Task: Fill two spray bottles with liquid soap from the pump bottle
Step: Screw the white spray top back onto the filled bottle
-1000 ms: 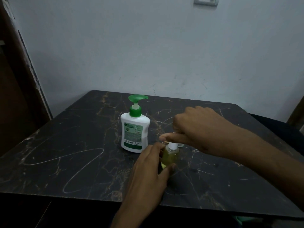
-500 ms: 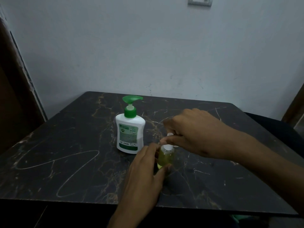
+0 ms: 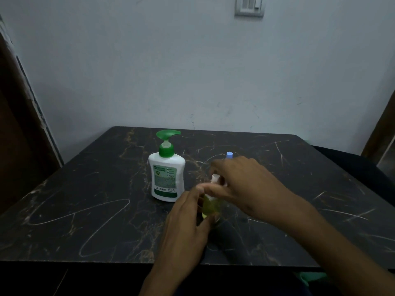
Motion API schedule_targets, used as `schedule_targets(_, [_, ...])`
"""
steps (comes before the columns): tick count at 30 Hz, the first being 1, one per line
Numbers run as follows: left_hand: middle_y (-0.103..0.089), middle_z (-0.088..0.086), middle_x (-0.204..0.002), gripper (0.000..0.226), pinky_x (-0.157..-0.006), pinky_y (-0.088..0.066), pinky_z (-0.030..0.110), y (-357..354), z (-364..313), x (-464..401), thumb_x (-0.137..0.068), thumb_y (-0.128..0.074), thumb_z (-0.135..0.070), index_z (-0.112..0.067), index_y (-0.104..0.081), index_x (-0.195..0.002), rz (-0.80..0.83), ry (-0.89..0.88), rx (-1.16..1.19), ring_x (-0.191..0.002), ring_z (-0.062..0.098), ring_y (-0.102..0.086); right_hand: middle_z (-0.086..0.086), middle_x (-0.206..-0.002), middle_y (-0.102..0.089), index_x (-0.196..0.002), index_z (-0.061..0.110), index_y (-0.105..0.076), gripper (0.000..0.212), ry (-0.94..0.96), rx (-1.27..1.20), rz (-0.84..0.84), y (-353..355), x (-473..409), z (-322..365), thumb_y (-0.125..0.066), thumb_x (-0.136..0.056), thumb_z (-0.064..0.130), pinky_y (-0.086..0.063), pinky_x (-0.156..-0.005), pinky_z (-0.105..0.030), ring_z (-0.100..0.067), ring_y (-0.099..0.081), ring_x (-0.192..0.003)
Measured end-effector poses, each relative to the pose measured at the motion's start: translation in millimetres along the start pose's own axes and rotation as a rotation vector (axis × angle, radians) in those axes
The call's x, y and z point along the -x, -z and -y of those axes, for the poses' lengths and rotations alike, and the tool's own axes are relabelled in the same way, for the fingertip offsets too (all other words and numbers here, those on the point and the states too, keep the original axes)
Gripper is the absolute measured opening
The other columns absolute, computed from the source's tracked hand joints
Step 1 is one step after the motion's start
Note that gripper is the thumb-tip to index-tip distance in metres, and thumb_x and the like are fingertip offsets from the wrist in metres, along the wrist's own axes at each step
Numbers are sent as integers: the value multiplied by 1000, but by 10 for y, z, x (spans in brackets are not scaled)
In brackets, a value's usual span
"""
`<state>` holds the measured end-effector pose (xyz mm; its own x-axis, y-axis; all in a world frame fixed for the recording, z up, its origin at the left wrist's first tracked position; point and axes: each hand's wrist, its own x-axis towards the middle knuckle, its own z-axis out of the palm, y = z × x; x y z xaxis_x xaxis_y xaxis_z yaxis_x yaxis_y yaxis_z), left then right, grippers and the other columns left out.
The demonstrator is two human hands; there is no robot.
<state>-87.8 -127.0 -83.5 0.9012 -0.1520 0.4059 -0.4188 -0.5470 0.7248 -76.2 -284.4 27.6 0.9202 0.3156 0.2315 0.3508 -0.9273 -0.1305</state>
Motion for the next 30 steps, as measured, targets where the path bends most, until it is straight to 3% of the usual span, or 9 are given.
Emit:
schedule_targets(2, [-62, -19, -107, 27, -83, -50, 22, 0, -21, -1, -94, -75, -34, -40, -58, -113, 6, 11, -1, -102, -3, -60, 14, -102, -66, -114, 35, -64, 23, 99, -116, 40, 11, 37, -60, -70, -92, 41, -43, -69, -15, -3, -60, -86])
schedule_targets(4, [-63, -17, -104, 24, -81, -51, 25, -5, -24, -7, -94, -75, -34, -38, -58, -109, 0, 11, 2, -99, -1, -60, 15, -105, -67, -111, 36, -67, 26, 134, -156, 25, -1, 27, -92, -73, -90, 21, -48, -76, -17, -2, -61, -89])
schedule_targets(6, [-63, -16, -103, 21, -80, -52, 25, 1, -43, -9, -95, -74, -33, -37, -59, -108, 10, 13, 7, -98, 0, -61, 14, -100, -70, -103, 31, -70, 21, 120, -148, 16, -7, 1, -91, -75, -89, 16, -46, -80, -14, -2, -63, -88])
schedule_targets(10, [-62, -17, -102, 19, -82, -52, 28, 2, -43, -11, -96, -73, -32, -38, -58, -107, 15, -5, -18, -98, 0, -60, 14, -89, -72, -95, 25, -73, 10, 51, -216, 52, -24, -39, -106, -79, -89, 19, -31, -73, -1, 5, -62, -78])
schedule_targets(15, [-62, -19, -109, 25, -88, -53, 29, 5, -40, -12, -97, -72, -32, -41, -58, -116, 37, 14, -27, -103, -2, -59, 11, -88, -73, -90, 23, -74, 11, 2, -317, -63, -123, 7, -98, -83, -85, 22, -47, -70, -12, 0, -66, -79])
schedule_targets(20, [-68, -20, -109, 32, -88, -52, 25, -36, -129, -7, -93, -77, -30, -39, -66, -122, 14, 5, -17, -103, -3, -63, 18, -98, -68, -110, 35, -68, 35, -78, -386, -230, -547, 370, -297, -84, -79, 41, -50, -74, -18, 2, -62, -85])
schedule_targets(23, [-71, -21, -117, 38, -97, -54, 27, -199, -287, -55, -93, -77, -33, -37, -67, -130, 18, -1, -23, -108, -3, -64, 20, -95, -71, -108, 36, -72, 28, -144, -497, -294, -689, 599, -457, -82, -83, 37, -52, -76, -19, 2, -67, -87])
schedule_targets(26, [-72, -14, -117, 29, -99, -54, 33, -432, -458, -188, -94, -76, -28, -30, -66, -121, 32, 13, -59, -110, 6, -66, 20, -90, -72, -103, 35, -72, 22, -229, -458, -333, -686, 657, -680, -82, -84, 34, -55, -74, -24, 3, -68, -83])
schedule_targets(30, [-67, 0, -127, 25, -98, -49, 31, -693, -670, -397, -101, -68, -22, -18, -61, -124, 53, -6, -195, -118, 19, -63, 20, -88, -71, -99, 33, -71, 17, -292, -401, -331, -636, 538, -989, -81, -85, 31, -50, -70, -13, 5, -66, -82])
